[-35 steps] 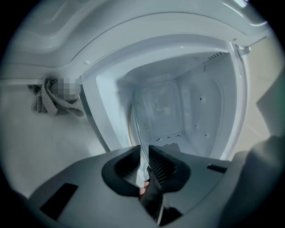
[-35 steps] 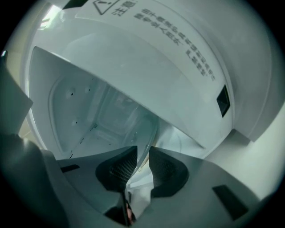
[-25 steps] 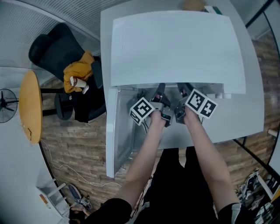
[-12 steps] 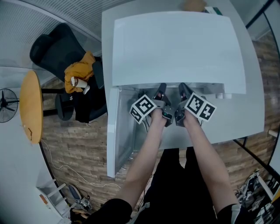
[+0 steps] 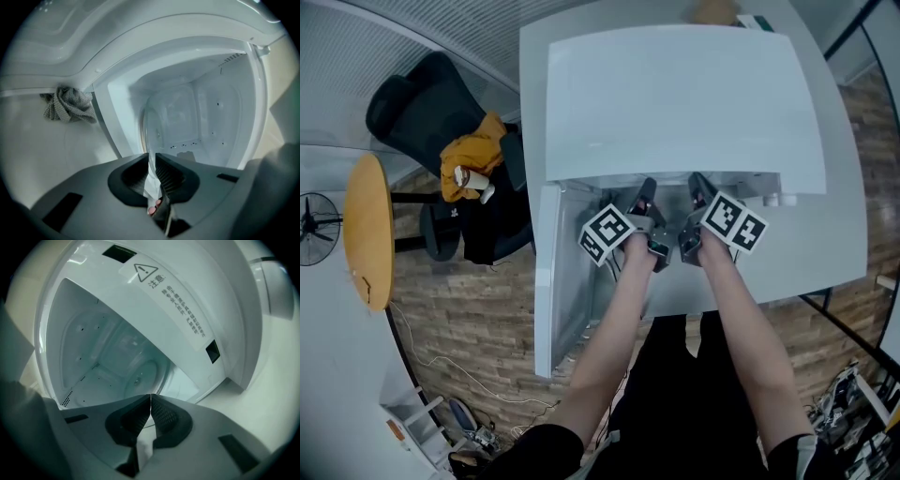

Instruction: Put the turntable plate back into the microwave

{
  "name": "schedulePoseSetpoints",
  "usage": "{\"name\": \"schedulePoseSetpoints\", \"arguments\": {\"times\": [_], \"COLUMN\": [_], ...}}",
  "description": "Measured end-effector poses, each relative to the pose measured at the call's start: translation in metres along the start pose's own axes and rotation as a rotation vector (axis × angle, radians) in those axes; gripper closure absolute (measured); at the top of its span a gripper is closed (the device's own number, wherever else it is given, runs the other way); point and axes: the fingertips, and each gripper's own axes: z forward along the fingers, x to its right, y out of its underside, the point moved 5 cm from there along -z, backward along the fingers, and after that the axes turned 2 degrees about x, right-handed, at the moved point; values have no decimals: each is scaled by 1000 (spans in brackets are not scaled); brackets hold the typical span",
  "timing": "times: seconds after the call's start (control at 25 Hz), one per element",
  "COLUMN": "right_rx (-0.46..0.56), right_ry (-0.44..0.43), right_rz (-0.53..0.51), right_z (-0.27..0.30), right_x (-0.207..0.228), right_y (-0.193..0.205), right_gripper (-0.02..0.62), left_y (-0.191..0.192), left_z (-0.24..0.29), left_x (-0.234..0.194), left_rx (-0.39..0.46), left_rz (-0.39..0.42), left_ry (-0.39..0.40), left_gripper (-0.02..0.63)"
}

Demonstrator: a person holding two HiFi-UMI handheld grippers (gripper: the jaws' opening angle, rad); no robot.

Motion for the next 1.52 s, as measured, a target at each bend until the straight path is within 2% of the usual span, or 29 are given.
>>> {"name": "schedulePoseSetpoints", "arguments": {"times": [0.28,0.56,1.08,1.52], "right_rx": [15,2,3,59], "right_ry": [-25,-83,-206,-322], "right_rz": [-17,-80,-182,-309], "right_z": [-20,-54,-174,-286], "right_x": [-5,-17,-29,-54], "right_y": [0,7,25,35], "right_gripper": [589,589,589,589], "left_y": [4,28,100,164], "left_z": [-12,-41,-138,-230], "left_x": [11,23,67,125], "left_rx": [7,15,53,90], "left_rz": [43,95,246,417], "left_ry": [22,31,80,175], "left_gripper": [588,606,606,606]}}
